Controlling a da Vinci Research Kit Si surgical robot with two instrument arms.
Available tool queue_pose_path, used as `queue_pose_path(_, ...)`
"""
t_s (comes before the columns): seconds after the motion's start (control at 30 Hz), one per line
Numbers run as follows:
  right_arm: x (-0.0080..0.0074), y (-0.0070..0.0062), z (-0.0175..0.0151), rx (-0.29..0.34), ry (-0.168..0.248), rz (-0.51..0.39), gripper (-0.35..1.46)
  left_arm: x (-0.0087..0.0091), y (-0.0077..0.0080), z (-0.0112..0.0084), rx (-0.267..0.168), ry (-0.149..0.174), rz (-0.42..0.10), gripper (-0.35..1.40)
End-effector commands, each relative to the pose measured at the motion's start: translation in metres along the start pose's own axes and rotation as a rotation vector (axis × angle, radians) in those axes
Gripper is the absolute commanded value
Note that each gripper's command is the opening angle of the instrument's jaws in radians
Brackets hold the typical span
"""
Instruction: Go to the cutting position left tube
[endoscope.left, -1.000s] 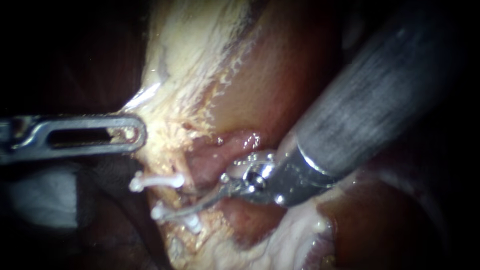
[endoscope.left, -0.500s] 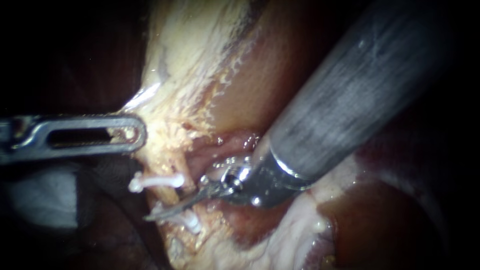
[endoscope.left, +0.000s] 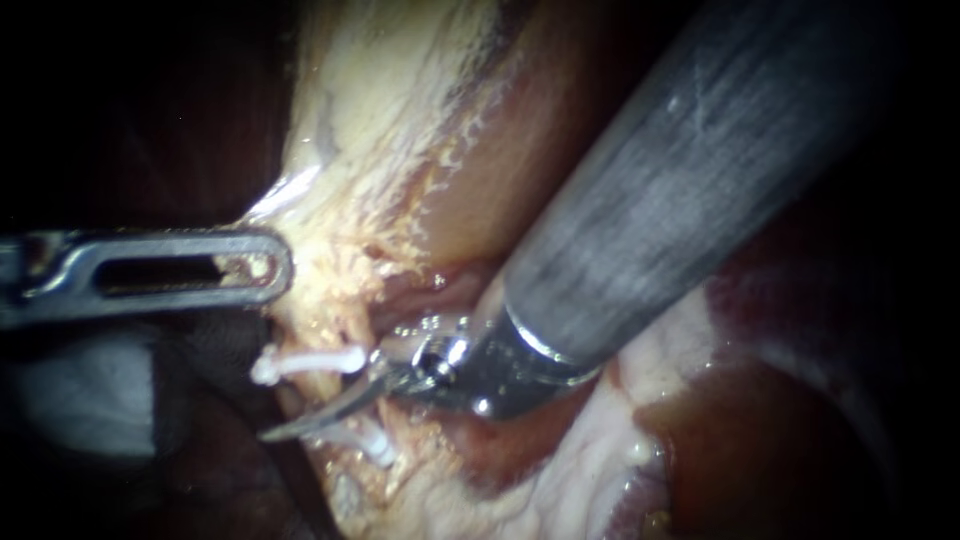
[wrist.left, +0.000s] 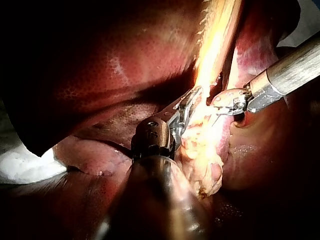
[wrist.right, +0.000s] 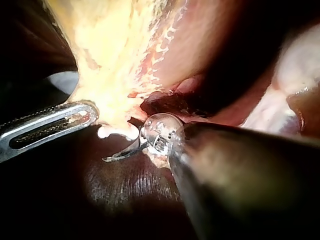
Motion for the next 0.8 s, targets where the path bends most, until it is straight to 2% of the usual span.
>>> queue_pose_path(0.03, 0.0000, 0.0000, 0.0000, 0.001, 0.000, 0.001, 1.43, 0.0000, 0.0000, 0.0000, 0.000, 0.000, 0.000, -0.35)
queue_pose_path(0.37, -0.0007, -0.0005, -0.0007, 0.013, -0.007, -0.007, 1.43, 0.0000, 0.0002, 0.0001, 0.001, 0.001, 0.001, -0.35)
queue_pose_path(0.63, -0.0013, -0.0018, -0.0010, 0.054, -0.029, -0.033, 1.43, -0.0004, 0.0012, 0.0003, -0.005, -0.005, 0.001, -0.35)
queue_pose_path(0.8, -0.0011, -0.0020, -0.0005, 0.074, -0.032, -0.046, 1.43, -0.0005, 0.0014, 0.0004, -0.007, -0.007, 0.001, -0.35)
